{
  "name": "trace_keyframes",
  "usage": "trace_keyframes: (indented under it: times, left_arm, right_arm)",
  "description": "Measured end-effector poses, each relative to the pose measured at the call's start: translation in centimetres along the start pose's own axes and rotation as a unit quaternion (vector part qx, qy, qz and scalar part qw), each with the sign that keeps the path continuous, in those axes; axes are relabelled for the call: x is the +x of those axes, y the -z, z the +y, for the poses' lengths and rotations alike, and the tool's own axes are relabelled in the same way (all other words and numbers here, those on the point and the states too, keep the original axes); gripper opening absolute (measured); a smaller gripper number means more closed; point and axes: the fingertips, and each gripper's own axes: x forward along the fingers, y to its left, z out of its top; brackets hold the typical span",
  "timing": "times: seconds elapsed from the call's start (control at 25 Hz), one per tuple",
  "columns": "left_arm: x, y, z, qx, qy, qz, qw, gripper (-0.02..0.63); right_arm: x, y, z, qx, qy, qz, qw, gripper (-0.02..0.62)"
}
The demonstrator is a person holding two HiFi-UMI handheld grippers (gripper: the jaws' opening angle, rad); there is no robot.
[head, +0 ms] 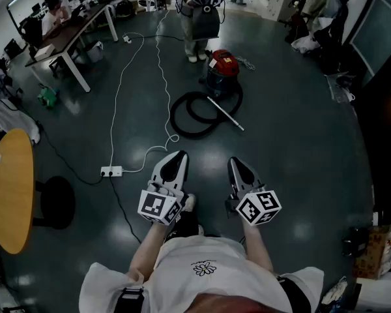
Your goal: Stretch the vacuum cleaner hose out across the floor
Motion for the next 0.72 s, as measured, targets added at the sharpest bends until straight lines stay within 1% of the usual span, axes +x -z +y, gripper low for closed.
trace_keyframes:
  times: [0.12, 0.24, 0.28, 0.32, 0.36, 0.4, 0.44, 0.52, 0.6, 0.68, 0.72]
  left_arm:
    - [6.3, 1.5, 2.9, -0.008, 0.005, -0.005, 0.9999, 0.011]
    - [14.2, 2.6, 6.7, -0.025, 0.021, -0.014, 0.9994, 0.015]
    - [17.5, 2.8, 8.0, -0.036, 0.031, -0.017, 0.9987, 0.043]
    - [20.9, 3.0, 9.3, -0.05, 0.042, -0.02, 0.9977, 0.108]
    - [24.4, 3.1, 10.5, -0.062, 0.052, -0.022, 0.9965, 0.166]
    - [27.8, 2.9, 11.6, -0.068, 0.061, -0.024, 0.9955, 0.183]
    - [31.0, 2.5, 12.7, -0.066, 0.069, -0.027, 0.995, 0.184]
    - [36.8, 1.8, 14.5, -0.049, 0.089, -0.03, 0.9944, 0.184]
    - [41.9, 2.1, 15.9, -0.041, 0.119, -0.016, 0.992, 0.183]
    - [45.9, 2.8, 17.2, -0.058, 0.148, 0.006, 0.9873, 0.183]
    - [47.4, 3.1, 17.8, -0.07, 0.152, 0.014, 0.9859, 0.183]
  right_arm:
    - [4.6, -1.1, -3.9, -0.047, 0.008, -0.007, 0.999, 0.018]
    - [11.0, -3.4, -8.6, -0.066, 0.025, -0.016, 0.997, 0.02]
    - [13.4, -4.5, -10.5, -0.074, 0.034, -0.019, 0.996, 0.032]
    - [15.9, -5.8, -12.4, -0.083, 0.044, -0.019, 0.995, 0.098]
    - [18.3, -7.2, -14.4, -0.089, 0.053, -0.019, 0.994, 0.128]
    - [20.6, -8.7, -16.3, -0.091, 0.061, -0.02, 0.994, 0.144]
    - [22.8, -10.2, -18.2, -0.09, 0.067, -0.024, 0.993, 0.171]
    - [26.3, -13.6, -21.7, -0.085, 0.077, -0.05, 0.992, 0.176]
    - [29.2, -16.3, -24.9, -0.065, 0.076, -0.076, 0.992, 0.176]
    - [32.0, -17.7, -27.7, -0.034, 0.07, -0.072, 0.994, 0.176]
    - [33.0, -17.9, -28.9, -0.024, 0.069, -0.062, 0.995, 0.176]
